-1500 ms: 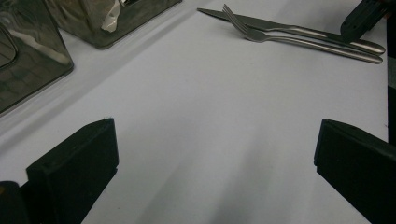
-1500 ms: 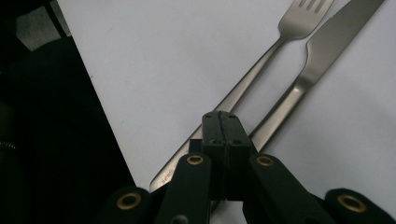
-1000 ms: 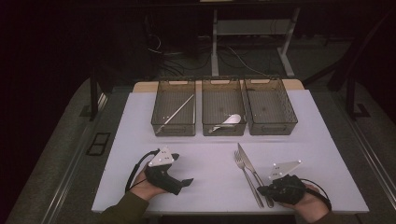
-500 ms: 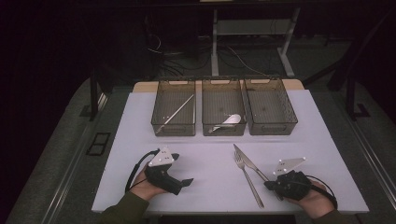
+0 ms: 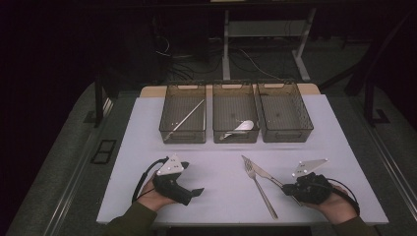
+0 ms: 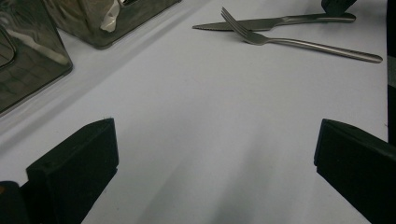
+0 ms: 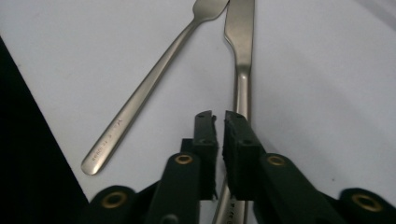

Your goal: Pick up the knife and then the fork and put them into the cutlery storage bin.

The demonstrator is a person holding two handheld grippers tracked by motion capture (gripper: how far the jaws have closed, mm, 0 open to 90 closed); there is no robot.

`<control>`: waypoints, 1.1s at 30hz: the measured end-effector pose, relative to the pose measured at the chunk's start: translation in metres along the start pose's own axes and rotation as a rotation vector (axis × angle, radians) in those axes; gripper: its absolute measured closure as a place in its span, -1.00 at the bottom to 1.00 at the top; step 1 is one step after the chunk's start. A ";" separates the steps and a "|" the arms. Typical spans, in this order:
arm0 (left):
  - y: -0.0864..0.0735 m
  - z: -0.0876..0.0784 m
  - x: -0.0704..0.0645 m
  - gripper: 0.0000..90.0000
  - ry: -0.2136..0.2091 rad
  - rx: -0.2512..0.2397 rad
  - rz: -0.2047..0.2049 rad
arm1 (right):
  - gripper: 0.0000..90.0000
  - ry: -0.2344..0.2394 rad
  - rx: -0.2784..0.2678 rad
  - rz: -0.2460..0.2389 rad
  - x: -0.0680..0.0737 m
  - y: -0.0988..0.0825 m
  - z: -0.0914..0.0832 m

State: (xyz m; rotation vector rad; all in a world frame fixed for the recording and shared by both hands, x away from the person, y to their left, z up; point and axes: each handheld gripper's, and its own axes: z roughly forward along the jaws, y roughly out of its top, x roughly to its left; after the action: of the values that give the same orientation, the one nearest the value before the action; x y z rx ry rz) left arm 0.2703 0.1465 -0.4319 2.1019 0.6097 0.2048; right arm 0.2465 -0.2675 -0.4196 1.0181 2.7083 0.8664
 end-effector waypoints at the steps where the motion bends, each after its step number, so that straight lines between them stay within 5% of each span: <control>1: 0.000 0.000 0.000 -1.00 0.000 0.000 -0.001 | 0.57 0.003 0.019 0.004 -0.002 0.005 -0.001; 10: 0.000 0.001 0.000 -1.00 -0.001 -0.007 -0.008 | 0.22 -0.008 0.094 0.020 -0.009 0.032 0.007; 22: 0.000 0.000 0.000 -1.00 -0.002 -0.008 -0.006 | 0.45 -0.041 0.298 0.000 -0.011 0.063 0.034; 33: 0.000 0.001 0.000 -1.00 -0.002 0.001 0.000 | 0.69 -0.059 0.375 -0.031 -0.012 0.068 0.044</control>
State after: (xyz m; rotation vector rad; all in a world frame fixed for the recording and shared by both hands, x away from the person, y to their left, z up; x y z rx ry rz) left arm 0.2707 0.1458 -0.4327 2.1029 0.6092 0.2028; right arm 0.3075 -0.2127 -0.4195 1.0382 2.8889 0.3196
